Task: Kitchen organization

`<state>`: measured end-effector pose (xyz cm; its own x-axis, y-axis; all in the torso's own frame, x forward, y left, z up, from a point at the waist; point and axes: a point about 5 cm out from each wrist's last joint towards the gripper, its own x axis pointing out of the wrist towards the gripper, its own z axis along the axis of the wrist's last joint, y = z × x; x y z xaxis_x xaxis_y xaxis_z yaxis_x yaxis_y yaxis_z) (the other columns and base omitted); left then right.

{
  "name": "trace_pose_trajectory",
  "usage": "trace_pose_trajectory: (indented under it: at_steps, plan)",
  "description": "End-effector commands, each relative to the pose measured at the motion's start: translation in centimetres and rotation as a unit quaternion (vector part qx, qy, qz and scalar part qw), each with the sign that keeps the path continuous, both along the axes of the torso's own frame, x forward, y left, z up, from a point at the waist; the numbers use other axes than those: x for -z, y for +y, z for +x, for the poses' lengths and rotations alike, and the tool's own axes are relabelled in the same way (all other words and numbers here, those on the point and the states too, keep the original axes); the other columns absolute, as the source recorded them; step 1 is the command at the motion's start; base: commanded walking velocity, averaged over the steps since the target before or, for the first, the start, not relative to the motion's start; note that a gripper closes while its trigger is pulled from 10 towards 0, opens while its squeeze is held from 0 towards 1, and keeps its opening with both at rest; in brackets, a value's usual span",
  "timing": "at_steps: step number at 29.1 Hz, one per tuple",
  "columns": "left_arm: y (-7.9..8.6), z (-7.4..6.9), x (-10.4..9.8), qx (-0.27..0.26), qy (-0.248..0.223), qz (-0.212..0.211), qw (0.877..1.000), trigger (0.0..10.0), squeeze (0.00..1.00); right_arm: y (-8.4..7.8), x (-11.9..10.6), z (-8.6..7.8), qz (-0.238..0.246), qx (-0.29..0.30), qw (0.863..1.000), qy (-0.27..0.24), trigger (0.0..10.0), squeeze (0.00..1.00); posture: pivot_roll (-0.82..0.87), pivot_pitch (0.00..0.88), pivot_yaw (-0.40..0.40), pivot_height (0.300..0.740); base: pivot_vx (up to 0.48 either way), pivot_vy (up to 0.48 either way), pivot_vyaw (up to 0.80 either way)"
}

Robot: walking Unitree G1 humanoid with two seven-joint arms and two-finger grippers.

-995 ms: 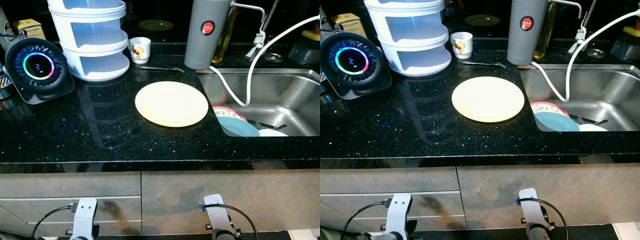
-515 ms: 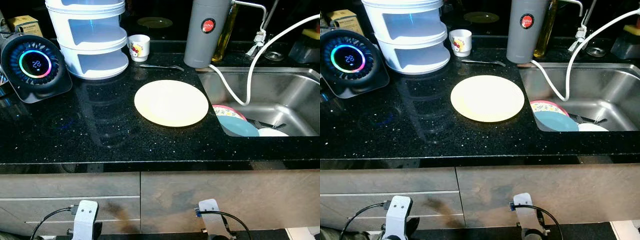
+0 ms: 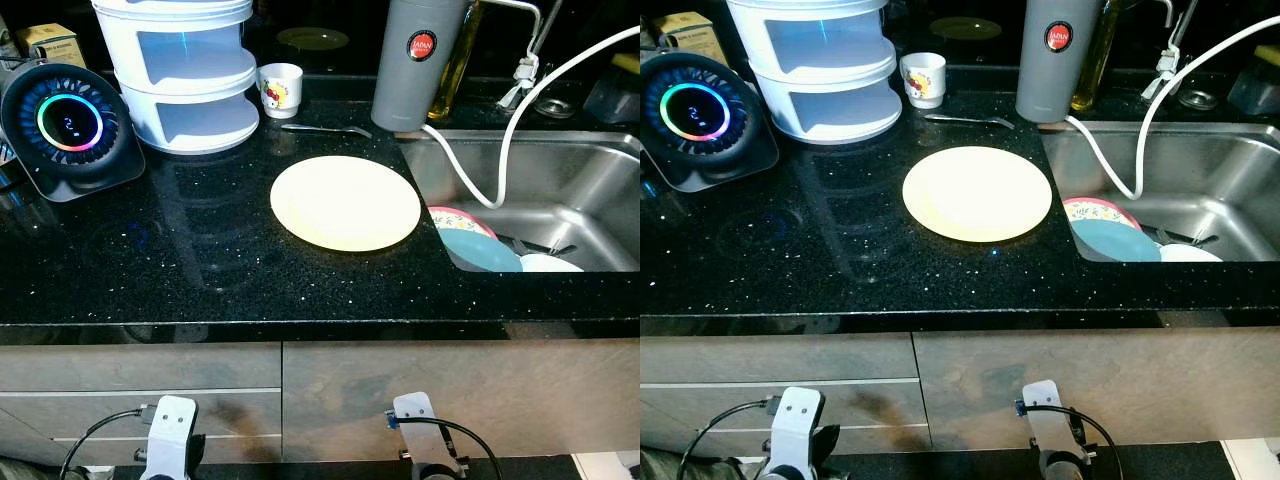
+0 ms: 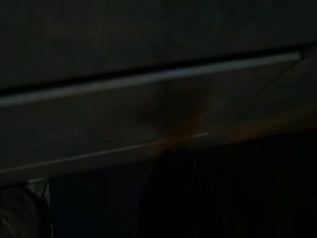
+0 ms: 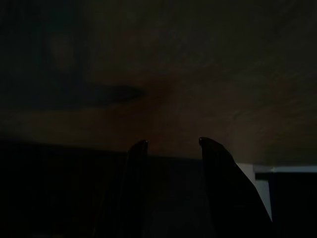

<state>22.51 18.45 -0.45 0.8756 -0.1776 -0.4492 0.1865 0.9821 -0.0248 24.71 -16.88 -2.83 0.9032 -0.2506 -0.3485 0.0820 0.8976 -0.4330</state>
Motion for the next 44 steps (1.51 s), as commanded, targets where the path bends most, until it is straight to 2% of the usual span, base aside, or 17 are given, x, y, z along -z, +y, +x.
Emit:
trace_pose_trajectory:
  at_steps: [1, 10, 14, 16, 17, 19, 23, 25, 26, 27, 31, 33, 34, 35, 36, 40, 44]
  plan:
    - [-0.1, -0.4, 0.2, 0.008, 0.002, 0.009, 1.0, 10.0, 0.0, -0.4, 0.2, -0.5, -0.004, 0.01, 1.0, 0.003, 10.0, 0.0, -0.02, 0.196, -0.008, 0.74, 0.0, 0.0, 0.0]
    - [0.1, 0.1, 0.4, 0.014, 0.007, 0.017, 1.0, 10.0, 0.0, -0.4, -0.3, -0.1, -0.006, 0.015, 1.0, -0.014, 10.0, 0.0, -0.02, 0.192, 0.03, 0.74, 0.0, 0.0, 0.0]
    - [0.1, 0.2, 0.3, 0.012, 0.006, 0.018, 1.0, 10.0, 0.0, -0.3, -1.1, 0.4, 0.028, 0.027, 0.998, -0.041, 10.0, 0.0, 0.0, 0.196, 0.035, 0.74, 0.0, 0.0, 0.0]
    - [0.3, 0.4, 0.1, 0.012, 0.003, 0.02, 1.0, 10.0, 0.0, 0.2, -2.5, 1.2, 0.117, -0.013, 0.989, -0.089, 10.0, 0.0, 0.01, 0.202, 0.04, 0.74, 0.0, 0.0, 0.0]
    - [0.3, 0.4, 0.1, 0.012, 0.003, 0.02, 1.0, 10.0, 0.0, 0.2, -2.5, 1.2, 0.117, -0.013, 0.989, -0.089, 10.0, 0.0, 0.01, 0.202, 0.04, 0.74, 0.0, 0.0, 0.0]
    - [0.5, 0.4, 0.1, 0.011, 0.001, 0.021, 1.0, 10.0, 0.0, 1.1, -2.8, 1.8, 0.184, -0.077, 0.978, -0.066, 10.0, 0.0, 0.0, 0.2, 0.042, 0.74, 0.0, 0.0, 0.0]
    - [0.7, 0.6, 0.0, 0.009, 0.0, 0.025, 1.0, 10.0, 0.0, 0.2, -5.5, 3.4, 0.198, -0.164, 0.961, -0.098, 10.0, 0.0, -0.01, 0.192, 0.04, 0.74, 0.0, 0.0, 0.0]
    - [0.6, 0.7, 0.0, 0.009, -0.001, 0.025, 1.0, 10.0, 0.0, 0.6, -6.1, 3.2, 0.21, -0.268, 0.938, -0.061, 10.0, 0.0, -0.01, 0.192, 0.04, 0.74, 0.0, 0.0, 0.0]
    - [0.6, 0.7, 0.0, 0.009, -0.001, 0.025, 1.0, 10.0, 0.0, 0.6, -6.1, 3.2, 0.21, -0.268, 0.938, -0.061, 10.0, 0.0, -0.01, 0.192, 0.04, 0.74, 0.0, 0.0, 0.0]
    - [0.6, 0.7, 0.0, 0.009, -0.001, 0.025, 1.0, 10.0, 0.0, 0.6, -6.1, 2.8, 0.252, -0.304, 0.918, -0.023, 10.0, 0.0, -0.01, 0.192, 0.04, 0.74, 0.0, 0.0, 0.0]
    - [0.7, 0.7, 0.0, 0.008, -0.001, 0.025, 1.0, 10.0, 0.0, 0.5, -6.4, 2.0, 0.266, -0.359, 0.895, 0.008, 10.0, 0.0, -0.01, 0.193, 0.035, 0.74, 0.0, 0.0, 0.0]
    - [0.7, 0.6, 0.0, 0.008, 0.0, 0.026, 1.0, 10.0, 0.0, 0.4, -6.9, 0.9, 0.268, -0.419, 0.867, 0.038, 10.0, 0.0, -0.01, 0.194, 0.036, 0.74, 0.0, 0.0, 0.0]
    - [0.7, 0.6, 0.0, 0.008, 0.0, 0.026, 1.0, 10.0, 0.0, 0.4, -6.9, 0.9, 0.268, -0.419, 0.867, 0.038, 10.0, 0.0, -0.01, 0.194, 0.036, 0.74, 0.0, 0.0, 0.0]
    - [0.7, 0.5, 0.1, 0.008, 0.001, 0.026, 1.0, 10.0, 0.0, 0.5, -7.6, 0.0, 0.277, -0.466, 0.838, 0.062, 10.0, 0.0, -0.01, 0.193, 0.037, 0.74, 0.0, 0.0, 0.0]
    - [0.7, 0.5, 0.1, 0.008, 0.001, 0.026, 1.0, 10.0, 0.0, 0.5, -7.6, 0.0, 0.277, -0.466, 0.838, 0.062, 10.0, 0.0, -0.01, 0.193, 0.037, 0.74, 0.0, 0.0, 0.0]
    - [0.8, 0.5, 0.1, 0.01, 0.003, 0.027, 1.0, 10.0, 0.0, 1.1, -9.7, -1.8, 0.307, -0.548, 0.769, 0.113, 10.0, 0.0, -0.01, 0.196, 0.04, 0.74, 0.0, 0.0, 0.0]
    - [0.7, 0.7, 0.1, 0.011, 0.003, 0.028, 1.0, 10.0, 0.0, 1.6, -12.5, -2.6, 0.356, -0.589, 0.715, 0.122, 10.0, 0.0, -0.01, 0.203, 0.042, 0.74, 0.0, 0.0, 0.0]
